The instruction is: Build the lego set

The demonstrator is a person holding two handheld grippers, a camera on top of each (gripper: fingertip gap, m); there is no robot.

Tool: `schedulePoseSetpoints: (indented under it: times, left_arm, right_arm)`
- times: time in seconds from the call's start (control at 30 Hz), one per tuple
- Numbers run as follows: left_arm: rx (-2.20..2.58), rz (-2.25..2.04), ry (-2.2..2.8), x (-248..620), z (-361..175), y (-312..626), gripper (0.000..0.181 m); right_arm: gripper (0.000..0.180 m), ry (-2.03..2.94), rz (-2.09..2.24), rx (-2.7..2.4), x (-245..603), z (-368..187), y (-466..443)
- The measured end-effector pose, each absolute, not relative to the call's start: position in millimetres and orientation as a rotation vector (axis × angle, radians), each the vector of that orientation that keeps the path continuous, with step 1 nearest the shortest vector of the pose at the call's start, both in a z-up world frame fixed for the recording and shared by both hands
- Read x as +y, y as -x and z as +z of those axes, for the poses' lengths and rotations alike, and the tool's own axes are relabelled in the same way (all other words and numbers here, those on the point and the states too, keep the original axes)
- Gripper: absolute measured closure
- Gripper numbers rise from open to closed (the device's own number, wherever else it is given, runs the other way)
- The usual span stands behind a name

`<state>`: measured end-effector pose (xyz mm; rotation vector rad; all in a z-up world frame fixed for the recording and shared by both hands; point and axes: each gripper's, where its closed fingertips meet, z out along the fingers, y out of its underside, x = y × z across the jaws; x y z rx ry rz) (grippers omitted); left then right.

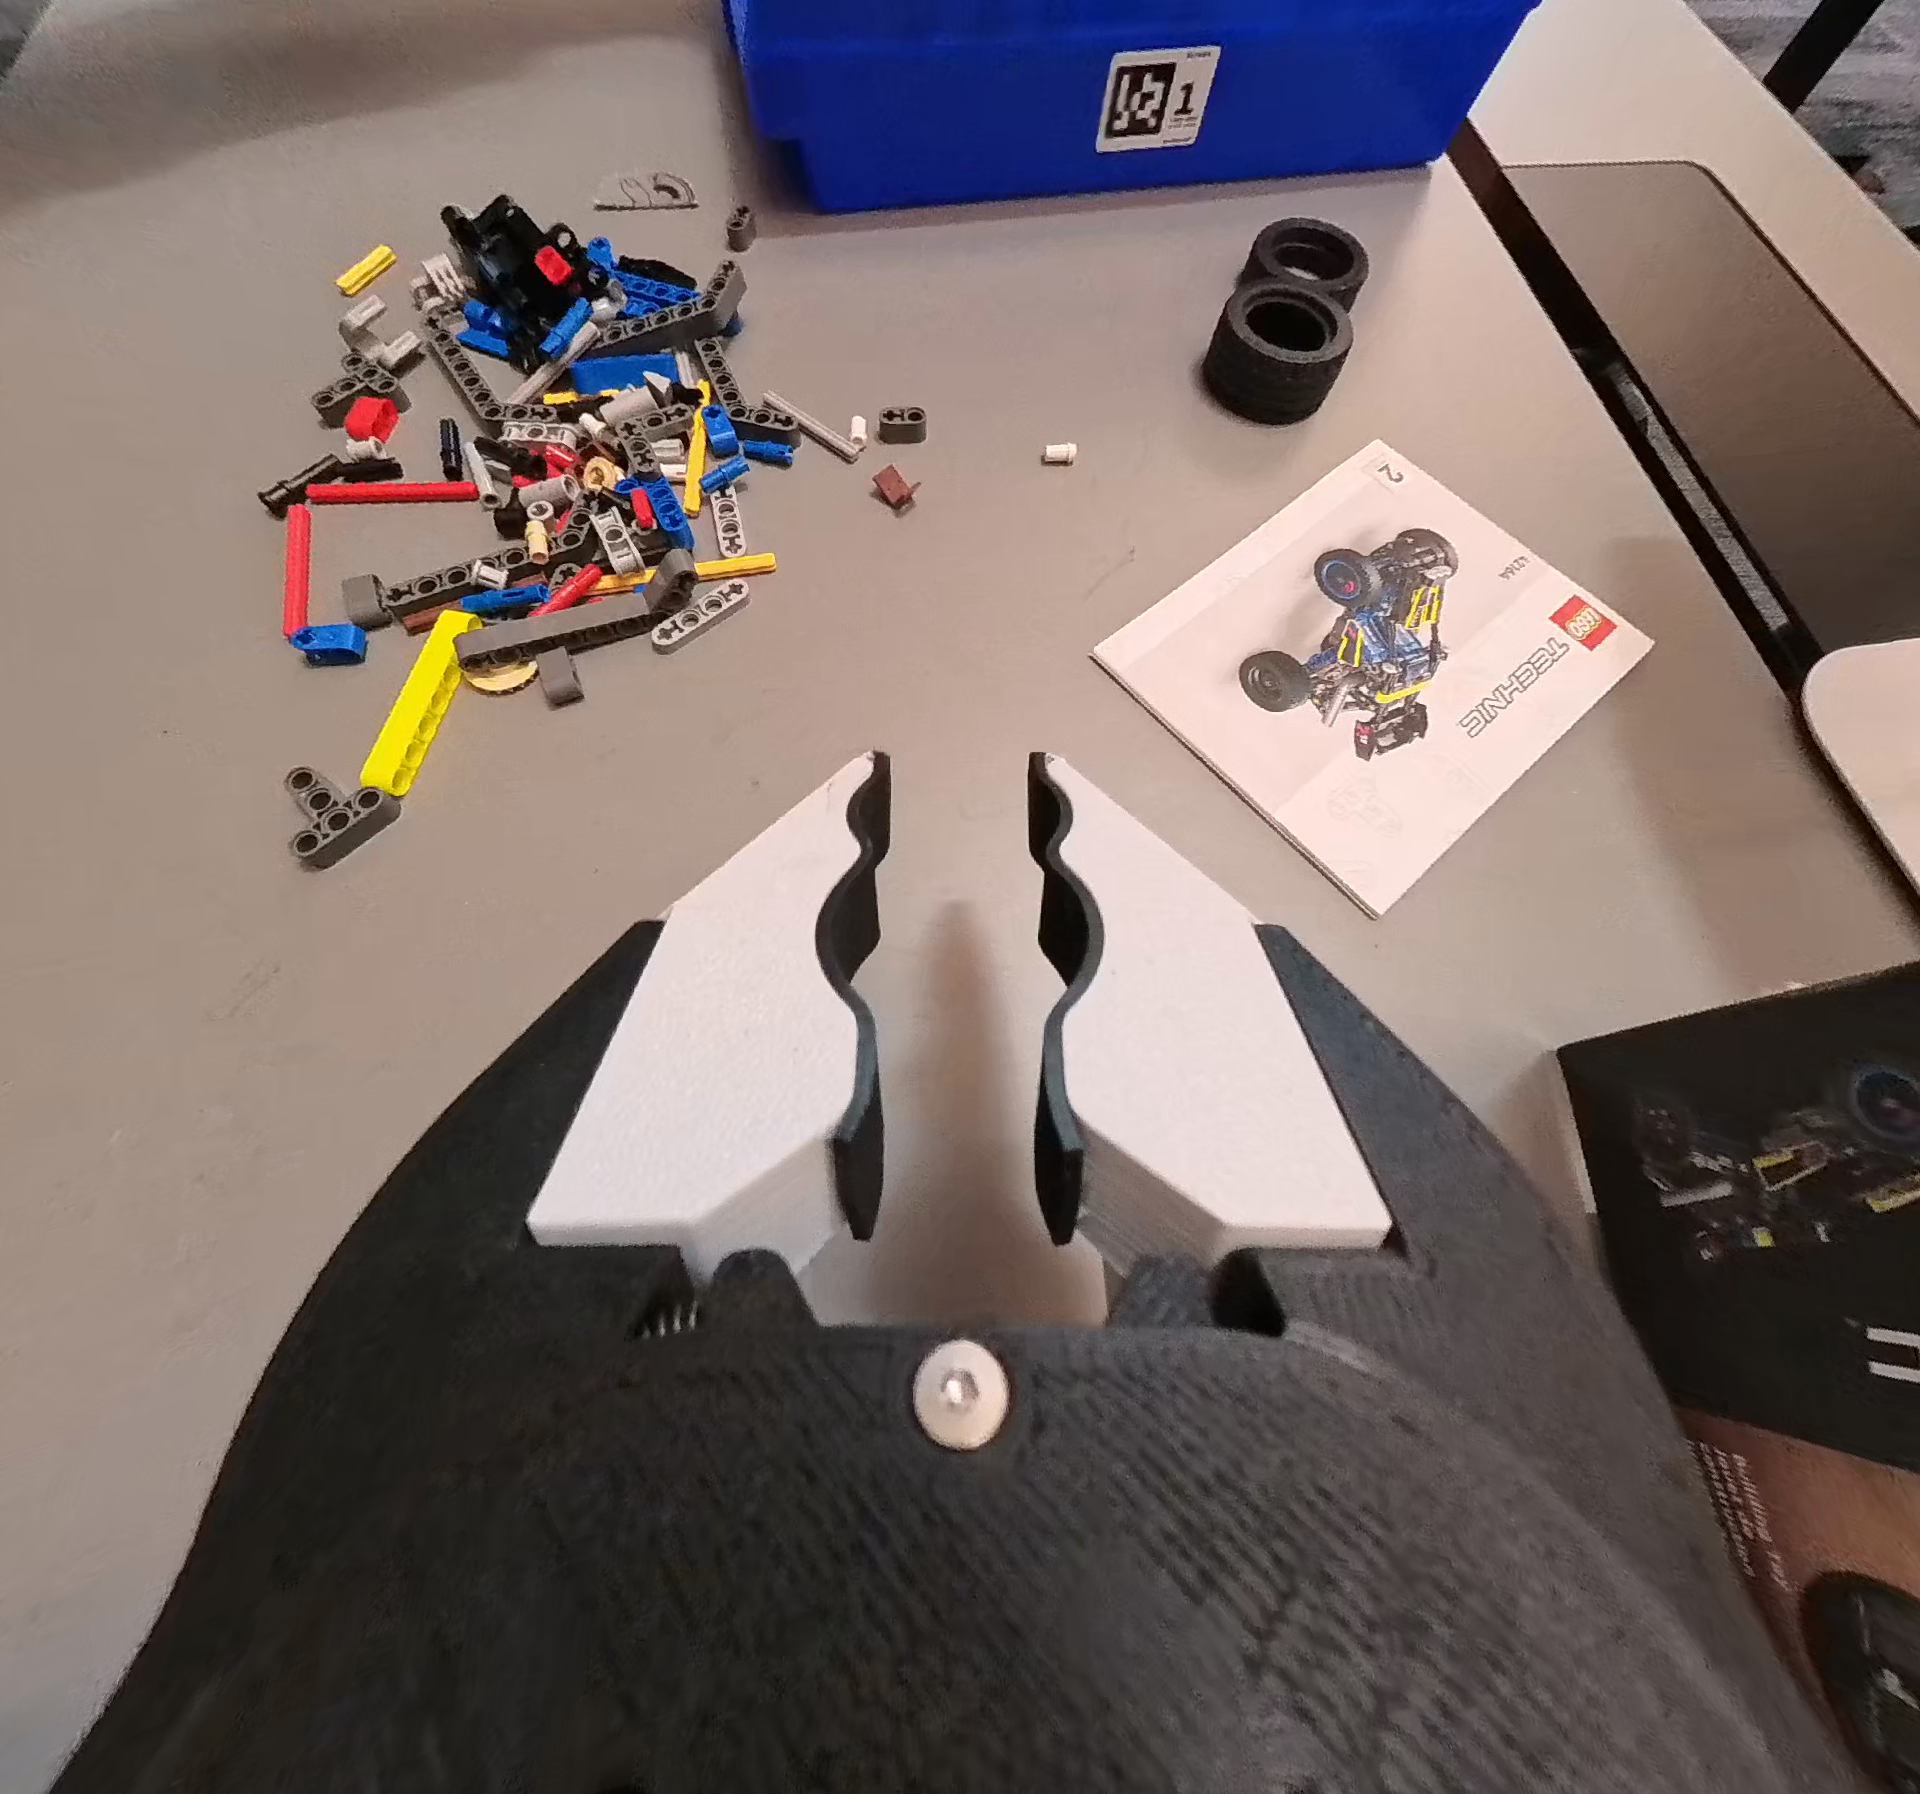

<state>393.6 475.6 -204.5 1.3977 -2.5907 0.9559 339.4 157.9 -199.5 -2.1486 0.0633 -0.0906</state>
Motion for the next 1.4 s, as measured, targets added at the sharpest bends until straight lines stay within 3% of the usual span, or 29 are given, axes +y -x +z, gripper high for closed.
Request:
schedulePoseSetpoints:
  times: [0.03,0.17,0.47,0.63,0.77,0.97,1.17,1.2,1.27,1.4]
  left_arm:
    - [-2.482,1.035,-1.369,466.1,-196.4,-389.0,0.168]
    - [-2.234,1.183,-1.287,452.1,-171.2,-375.6,0.167]
    - [-2.265,1.518,-1.121,417.4,-83.2,-359.9,0.176]
    - [-2.674,1.229,-1.281,358.2,-102.3,-386.5,0.177]
    - [-2.962,0.719,-1.437,344.3,-153.9,-408.0,0.178]
    - [-2.882,0.611,-1.342,294.7,-195.7,-404.7,0.176]
    - [-2.842,0.141,-1.641,341.7,-245.0,-410.8,0.175]
    - [-2.833,0.12,-1.683,347.8,-249.7,-413.3,0.172]
    - [-2.833,0.096,-1.697,354.8,-256.6,-414.9,0.143]
    - [-2.753,0.217,-1.793,342.6,-234.7,-411.6,0.115]
  right_arm:
    - [0.155,2.147,-0.092,0.064,157.7,-199.2,-339.7]
    - [0.155,2.125,-0.086,0.078,157.1,-196.1,-341.2]
    - [0.155,2.085,-0.102,0.09,151.9,-183.7,-344.3]
    - [0.155,2.082,-0.102,0.077,153.3,-181.6,-342.2]
    - [0.155,2.071,-0.105,0.076,152.3,-178.4,-341.9]
    - [0.155,2.055,-0.09,0.135,143.9,-182.9,-350.9]
    - [0.156,2.1,-0.114,0.292,129.5,-195.4,-370.4]
    - [0.156,2.098,-0.118,0.297,127.3,-193.6,-371.2]
    - [0.157,2.086,-0.122,0.29,124.2,-189.1,-370.8]
    - [0.156,2.09,-0.13,0.302,117.8,-186.8,-372.4]
